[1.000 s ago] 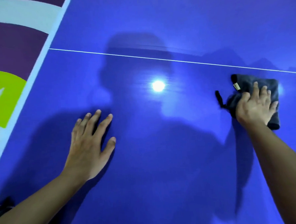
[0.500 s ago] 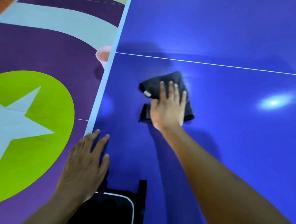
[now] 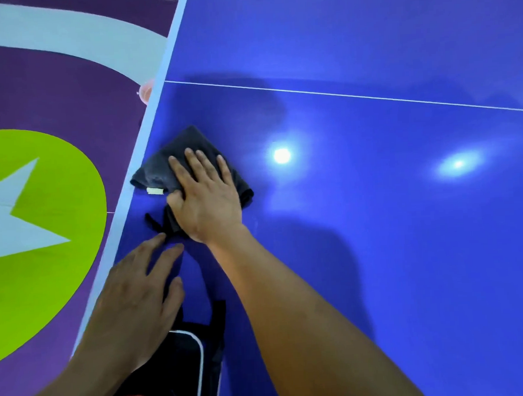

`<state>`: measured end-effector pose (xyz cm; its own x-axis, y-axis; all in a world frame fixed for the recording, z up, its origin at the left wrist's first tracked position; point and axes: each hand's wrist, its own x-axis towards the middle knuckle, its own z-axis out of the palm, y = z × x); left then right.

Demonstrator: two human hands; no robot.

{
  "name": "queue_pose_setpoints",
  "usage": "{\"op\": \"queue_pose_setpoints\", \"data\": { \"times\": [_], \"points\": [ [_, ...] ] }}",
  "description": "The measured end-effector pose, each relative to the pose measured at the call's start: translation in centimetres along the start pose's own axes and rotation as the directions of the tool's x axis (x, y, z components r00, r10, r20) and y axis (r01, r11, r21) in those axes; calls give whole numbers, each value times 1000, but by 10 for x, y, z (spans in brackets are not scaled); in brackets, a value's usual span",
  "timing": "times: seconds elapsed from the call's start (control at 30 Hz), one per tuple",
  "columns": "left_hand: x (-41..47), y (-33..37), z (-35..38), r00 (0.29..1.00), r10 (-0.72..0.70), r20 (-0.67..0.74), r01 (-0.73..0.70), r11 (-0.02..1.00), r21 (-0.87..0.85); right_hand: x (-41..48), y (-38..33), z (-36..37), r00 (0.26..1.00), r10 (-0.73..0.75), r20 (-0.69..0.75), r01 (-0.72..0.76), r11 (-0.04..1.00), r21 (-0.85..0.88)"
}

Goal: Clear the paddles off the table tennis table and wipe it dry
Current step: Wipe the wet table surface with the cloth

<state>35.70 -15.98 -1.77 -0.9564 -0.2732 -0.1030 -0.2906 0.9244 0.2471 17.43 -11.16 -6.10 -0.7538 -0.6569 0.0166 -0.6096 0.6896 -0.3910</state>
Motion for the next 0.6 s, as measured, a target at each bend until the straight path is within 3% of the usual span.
{"op": "queue_pose_setpoints", "data": {
  "times": [0.2,0.33,0.5,0.6],
  "points": [
    [1,97,23,986,152,64,-156,986,55,-44,136,-64,980,185,-68,-190,979,-68],
    [-5,162,48,979,169,111,-180,978,103,-90,237,-106,928,339,-152,-356,929,-101],
    [-11,209,67,997,-6,71,-1,995,96,-173,352,-157,802,551,-231,-581,809,-85],
    [-14,212,70,997,-19,72,13,996,84,-224,396,-180,685,671,-283,-707,706,-37]
  ]
}}
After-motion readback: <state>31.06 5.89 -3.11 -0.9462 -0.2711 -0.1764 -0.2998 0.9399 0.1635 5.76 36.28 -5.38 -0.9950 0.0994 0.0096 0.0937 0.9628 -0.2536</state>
